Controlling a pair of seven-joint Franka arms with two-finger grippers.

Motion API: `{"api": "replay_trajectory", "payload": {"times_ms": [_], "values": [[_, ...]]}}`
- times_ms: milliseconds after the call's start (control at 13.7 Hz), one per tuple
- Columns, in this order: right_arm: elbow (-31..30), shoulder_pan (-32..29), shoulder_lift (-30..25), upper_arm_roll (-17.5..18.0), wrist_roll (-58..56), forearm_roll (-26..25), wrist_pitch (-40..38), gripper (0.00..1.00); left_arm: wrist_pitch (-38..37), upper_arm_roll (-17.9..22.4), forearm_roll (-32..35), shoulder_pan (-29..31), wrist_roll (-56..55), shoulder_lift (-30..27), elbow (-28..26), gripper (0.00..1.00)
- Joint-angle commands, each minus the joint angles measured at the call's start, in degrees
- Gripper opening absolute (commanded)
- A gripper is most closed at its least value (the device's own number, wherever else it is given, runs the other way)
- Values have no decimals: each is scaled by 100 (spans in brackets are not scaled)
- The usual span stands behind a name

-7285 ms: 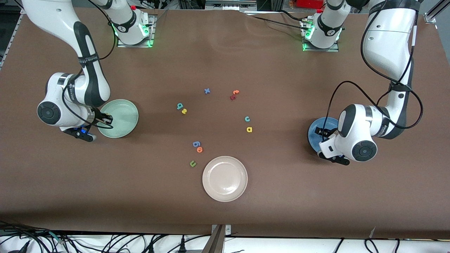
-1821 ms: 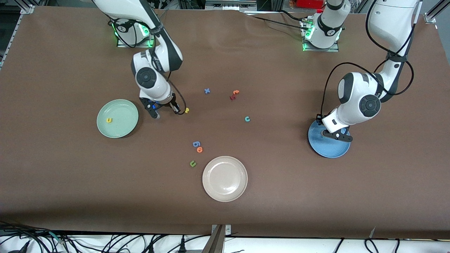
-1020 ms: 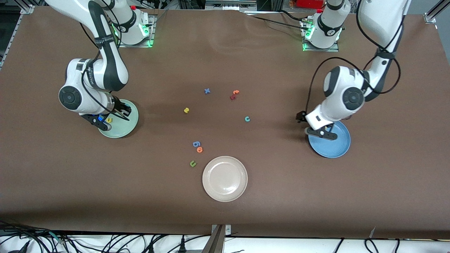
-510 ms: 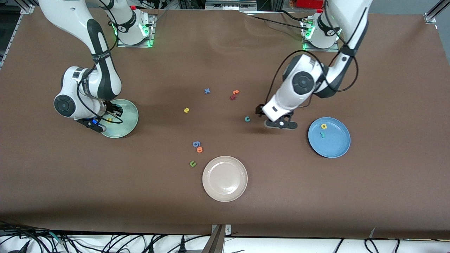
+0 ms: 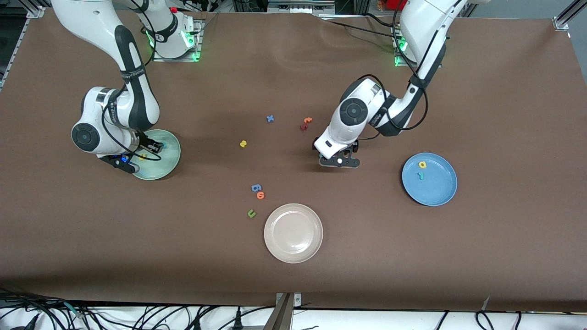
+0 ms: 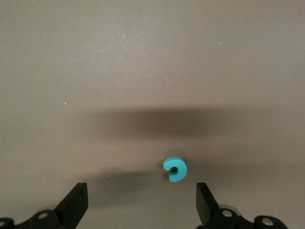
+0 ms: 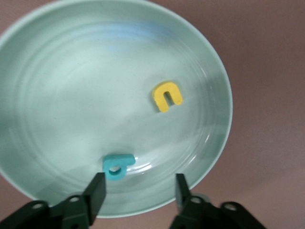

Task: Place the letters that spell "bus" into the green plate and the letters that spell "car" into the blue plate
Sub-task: 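Release the b onto the green plate while the left gripper reaches the teal c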

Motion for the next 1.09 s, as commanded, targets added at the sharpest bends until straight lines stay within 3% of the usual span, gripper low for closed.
{"api": "replay_trajectory", "payload": {"times_ms": [0, 437, 583, 801, 1020], "values": [[168, 44, -310, 13, -23, 92, -342, 99, -74, 60, 305, -121, -395, 152, 193, 100], [1091, 334, -363, 198, 1275, 162, -1547, 99, -47, 60, 323, -270, -658, 582, 675, 100], [1145, 396, -363, 512, 2013, 678, -1521, 99, -47, 68, 323, -332, -711, 635, 685, 100], [1145, 457, -293, 1119, 3058, 743, -1022, 99, -39, 68, 323, -341, -729, 671, 694, 99], [1127, 921, -91, 1341, 3991, 743, -442, 99, -39, 77, 323, -349, -782, 715, 729, 84]]}}
